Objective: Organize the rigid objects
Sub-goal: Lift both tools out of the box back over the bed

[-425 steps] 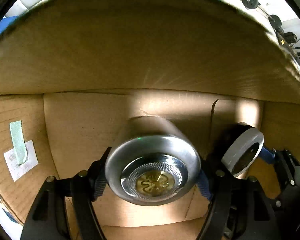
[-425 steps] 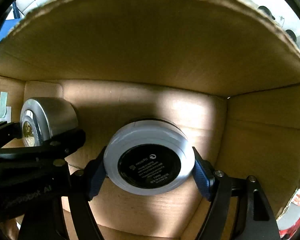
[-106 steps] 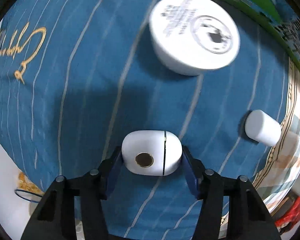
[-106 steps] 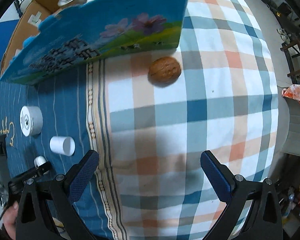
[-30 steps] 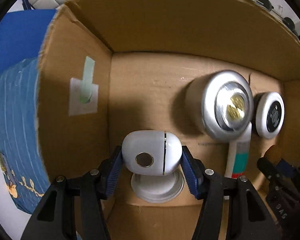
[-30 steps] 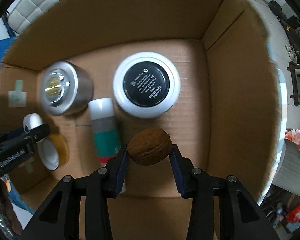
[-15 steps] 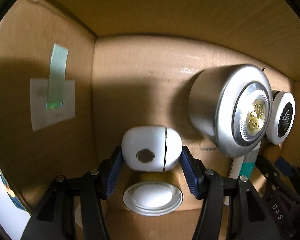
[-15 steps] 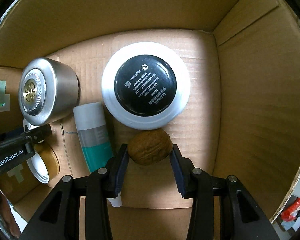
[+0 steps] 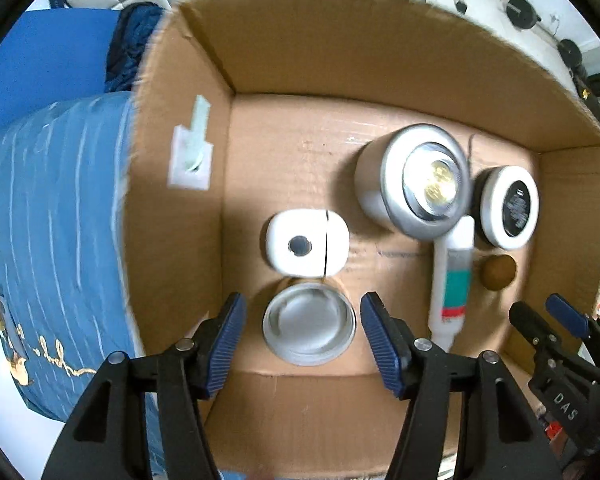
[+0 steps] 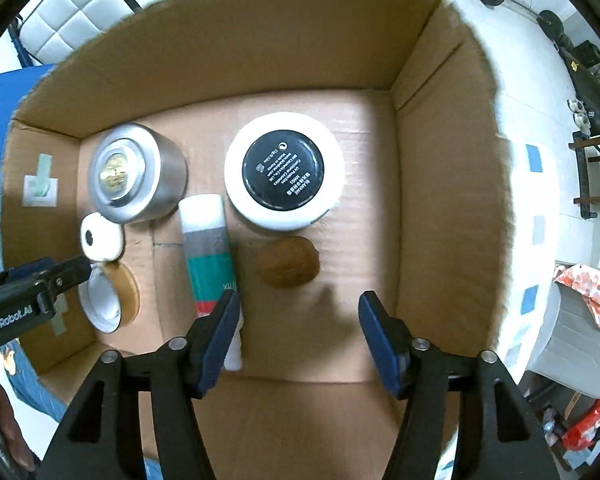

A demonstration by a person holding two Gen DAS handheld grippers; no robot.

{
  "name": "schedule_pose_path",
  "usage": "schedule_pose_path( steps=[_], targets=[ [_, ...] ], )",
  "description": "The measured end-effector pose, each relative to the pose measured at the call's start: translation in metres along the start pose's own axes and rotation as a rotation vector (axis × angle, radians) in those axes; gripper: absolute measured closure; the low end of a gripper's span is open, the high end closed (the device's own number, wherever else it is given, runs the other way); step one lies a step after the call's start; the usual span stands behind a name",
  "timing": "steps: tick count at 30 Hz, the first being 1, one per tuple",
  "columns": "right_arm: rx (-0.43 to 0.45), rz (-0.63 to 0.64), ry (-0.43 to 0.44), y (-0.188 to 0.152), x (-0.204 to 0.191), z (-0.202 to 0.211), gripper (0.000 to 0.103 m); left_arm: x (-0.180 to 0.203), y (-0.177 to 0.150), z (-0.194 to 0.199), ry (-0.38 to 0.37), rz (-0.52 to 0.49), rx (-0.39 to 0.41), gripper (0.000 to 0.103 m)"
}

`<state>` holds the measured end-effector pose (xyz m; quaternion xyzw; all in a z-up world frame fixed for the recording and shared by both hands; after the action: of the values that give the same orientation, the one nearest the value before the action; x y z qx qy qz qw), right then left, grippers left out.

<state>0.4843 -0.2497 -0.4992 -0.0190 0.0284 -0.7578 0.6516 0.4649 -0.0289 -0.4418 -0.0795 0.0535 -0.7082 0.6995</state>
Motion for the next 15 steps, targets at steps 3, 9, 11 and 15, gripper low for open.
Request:
schedule_pose_path(
  steps=[3, 9, 11, 15],
  targets=[
    [0.020, 0.007, 0.003, -0.012, 0.000, 0.012, 0.034, -0.003, -0.020, 0.015, -0.018, 0.005, 0.044, 0.039],
    [0.054, 0.033, 0.010, -0.039, -0.010, 0.032, 0.013, -0.005, -0.057, 0.041, -0.039, 0.002, 0.158, 0.012],
    [0.063, 0.035, 0.014, -0.049, -0.012, 0.037, 0.006, 0.002, -0.061, 0.054, -0.026, -0.007, 0.187, 0.012],
    [0.088, 0.045, 0.015, -0.065, -0.010, 0.049, 0.000, 0.008, -0.068, 0.076, -0.063, -0.020, 0.269, 0.012]
  ],
)
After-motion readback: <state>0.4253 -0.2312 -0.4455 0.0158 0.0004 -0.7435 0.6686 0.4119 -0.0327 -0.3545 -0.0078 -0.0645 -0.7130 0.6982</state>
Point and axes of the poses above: each gripper's, at about its wrist camera, not at the fingertips, and z roughly against the way its jaws point, x to its right, y to its top, the point moved 5 cm from there along -z, roughly the way its jaws point, and after that the axes turned 3 degrees about -y, right-handed, at the moved point
